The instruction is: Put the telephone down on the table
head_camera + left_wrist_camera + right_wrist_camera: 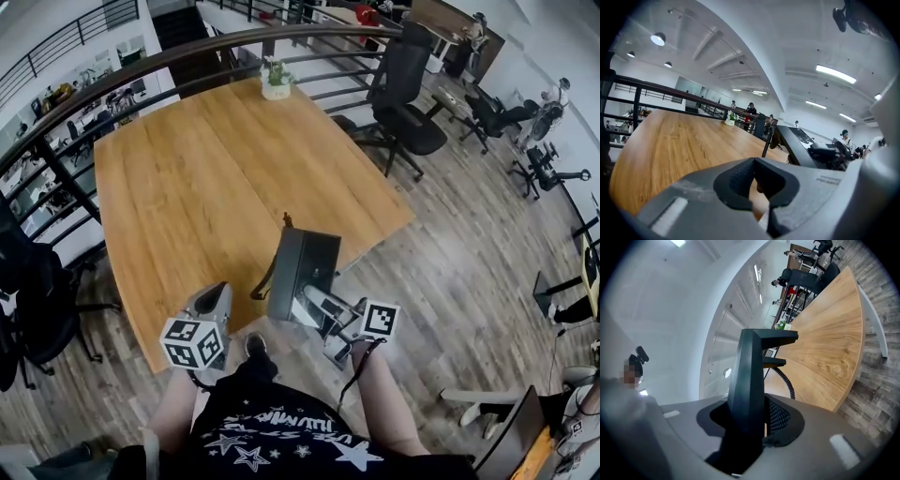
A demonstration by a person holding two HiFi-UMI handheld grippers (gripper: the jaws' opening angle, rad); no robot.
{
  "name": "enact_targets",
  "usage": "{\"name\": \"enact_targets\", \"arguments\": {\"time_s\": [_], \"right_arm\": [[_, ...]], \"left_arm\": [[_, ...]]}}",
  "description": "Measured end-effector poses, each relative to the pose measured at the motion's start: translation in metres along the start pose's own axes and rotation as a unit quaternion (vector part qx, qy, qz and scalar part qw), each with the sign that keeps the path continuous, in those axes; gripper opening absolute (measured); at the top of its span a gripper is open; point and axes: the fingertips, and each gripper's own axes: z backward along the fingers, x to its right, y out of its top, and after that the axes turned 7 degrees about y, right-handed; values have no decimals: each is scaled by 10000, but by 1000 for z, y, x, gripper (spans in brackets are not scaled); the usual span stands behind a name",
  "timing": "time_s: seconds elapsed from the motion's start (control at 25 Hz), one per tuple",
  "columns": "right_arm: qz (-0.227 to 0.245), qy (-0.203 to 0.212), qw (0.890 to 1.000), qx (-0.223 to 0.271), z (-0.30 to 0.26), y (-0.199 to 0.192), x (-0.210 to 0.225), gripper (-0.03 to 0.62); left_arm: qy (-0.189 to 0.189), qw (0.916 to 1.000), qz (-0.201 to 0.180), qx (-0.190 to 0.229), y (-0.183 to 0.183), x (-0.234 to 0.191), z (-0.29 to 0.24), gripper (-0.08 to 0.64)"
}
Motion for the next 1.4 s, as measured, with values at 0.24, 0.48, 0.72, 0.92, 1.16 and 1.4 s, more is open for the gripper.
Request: {"name": "enact_targets", "arguments": {"time_s": [0.24,0.48,0.72,0.92,1.16,1.4], "right_arm": [[-71,-42,10000,-23,-45,50,29,161],[-131,-54,9998,-121,-84,85,51,161],[-32,-70,9994,-333,-107,105,75,161],[-62,-4,9980,-626,-130,127,96,161],[-107,263,9924,-1194,-164,177,128,161],[-13,658,9800,-1880,-176,219,138,161]], "left_arm": [[41,10000,-5,13,32,-27,-48,2],[251,9995,174,20,54,-66,-81,2],[296,9993,236,70,58,-86,-107,2],[577,9977,326,135,66,-102,-128,2],[1166,9919,430,261,87,-113,-161,2],[1742,9819,641,377,99,-89,-179,2]]}}
